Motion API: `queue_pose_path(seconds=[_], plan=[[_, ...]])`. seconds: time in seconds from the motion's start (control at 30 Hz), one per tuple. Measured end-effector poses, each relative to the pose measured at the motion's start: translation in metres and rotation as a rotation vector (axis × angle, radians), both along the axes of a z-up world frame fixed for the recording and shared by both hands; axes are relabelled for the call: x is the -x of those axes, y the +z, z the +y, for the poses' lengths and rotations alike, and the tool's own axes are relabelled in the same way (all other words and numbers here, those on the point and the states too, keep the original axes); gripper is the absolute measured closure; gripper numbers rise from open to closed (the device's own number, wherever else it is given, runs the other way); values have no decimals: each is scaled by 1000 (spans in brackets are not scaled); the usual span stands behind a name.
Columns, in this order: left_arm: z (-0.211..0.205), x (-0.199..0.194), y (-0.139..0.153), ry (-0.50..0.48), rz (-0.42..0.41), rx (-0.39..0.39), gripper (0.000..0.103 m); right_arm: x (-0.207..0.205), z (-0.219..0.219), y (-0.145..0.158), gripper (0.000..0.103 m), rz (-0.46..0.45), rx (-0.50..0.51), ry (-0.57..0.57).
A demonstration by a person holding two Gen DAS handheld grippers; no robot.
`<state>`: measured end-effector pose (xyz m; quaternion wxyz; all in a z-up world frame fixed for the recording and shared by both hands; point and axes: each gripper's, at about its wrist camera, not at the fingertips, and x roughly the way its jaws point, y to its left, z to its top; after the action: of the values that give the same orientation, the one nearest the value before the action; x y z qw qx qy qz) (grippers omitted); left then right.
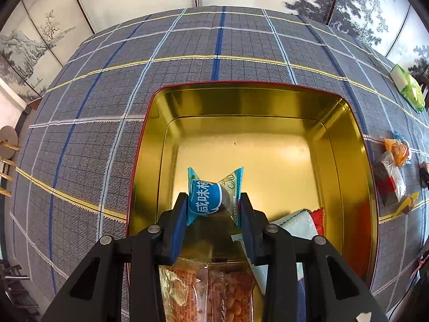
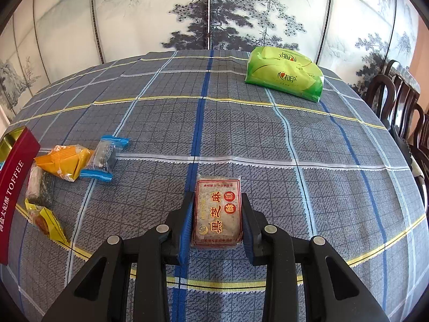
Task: Organize snacks
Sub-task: 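Carry the candy over the tin, lower it and open the left gripper, then carry the brown pastry packet into the tin and open the right gripper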
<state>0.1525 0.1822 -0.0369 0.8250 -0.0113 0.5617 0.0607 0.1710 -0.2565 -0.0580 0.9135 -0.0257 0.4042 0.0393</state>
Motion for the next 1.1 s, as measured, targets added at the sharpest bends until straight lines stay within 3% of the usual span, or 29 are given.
queue_pose_path(seconds=[0.67, 0.87, 1.1], plan=[[-6, 15, 21, -18, -39, -31, 58, -1, -1, -1, 69, 3, -6, 2], [-6, 27, 34, -9, -79, -32, 56, -10, -2, 2, 68, 62, -4, 1], [-6, 48, 49, 8, -129, -40, 44, -18, -1, 5, 68, 131, 0, -30]])
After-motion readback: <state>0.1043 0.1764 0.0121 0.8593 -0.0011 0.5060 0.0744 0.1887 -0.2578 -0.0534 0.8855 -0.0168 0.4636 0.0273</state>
